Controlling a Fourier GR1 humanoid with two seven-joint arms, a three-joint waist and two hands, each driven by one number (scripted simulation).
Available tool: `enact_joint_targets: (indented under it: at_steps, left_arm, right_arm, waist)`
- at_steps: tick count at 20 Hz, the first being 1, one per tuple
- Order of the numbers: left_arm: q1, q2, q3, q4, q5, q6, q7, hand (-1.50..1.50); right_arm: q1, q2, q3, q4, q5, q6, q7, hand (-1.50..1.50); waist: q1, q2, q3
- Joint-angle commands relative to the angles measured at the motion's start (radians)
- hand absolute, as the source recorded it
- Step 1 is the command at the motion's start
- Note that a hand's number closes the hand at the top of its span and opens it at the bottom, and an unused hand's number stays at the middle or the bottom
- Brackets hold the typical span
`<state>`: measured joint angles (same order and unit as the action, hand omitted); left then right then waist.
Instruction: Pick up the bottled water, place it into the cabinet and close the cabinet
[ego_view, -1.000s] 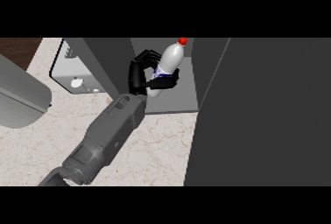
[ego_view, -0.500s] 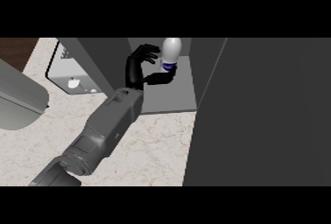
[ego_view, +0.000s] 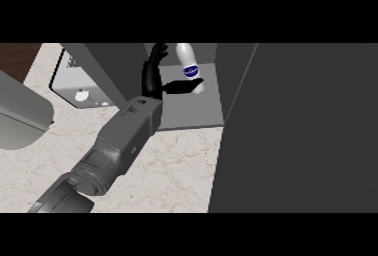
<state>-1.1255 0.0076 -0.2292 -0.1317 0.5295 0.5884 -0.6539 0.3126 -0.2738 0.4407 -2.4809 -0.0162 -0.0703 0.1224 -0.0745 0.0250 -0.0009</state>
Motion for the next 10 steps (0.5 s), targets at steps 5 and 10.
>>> enact_joint_targets:
  at_steps: [5, 10]
  left_arm:
    - [0.014, -0.007, 0.036, 0.014, 0.015, -0.04, -0.06, -1.5]
    - [-0.055, 0.014, 0.019, 0.036, -0.017, -0.102, -0.017, -1.5]
  right_arm:
    - [0.066, -0.013, -0.006, -0.088, -0.063, 0.031, 0.004, -1.5]
    - [0.011, 0.032, 0.015, -0.023, -0.021, 0.01, 0.008, -1.5]
  waist:
    - [-0.013, -0.002, 0.0]
    - [-0.001, 0.003, 0.0]
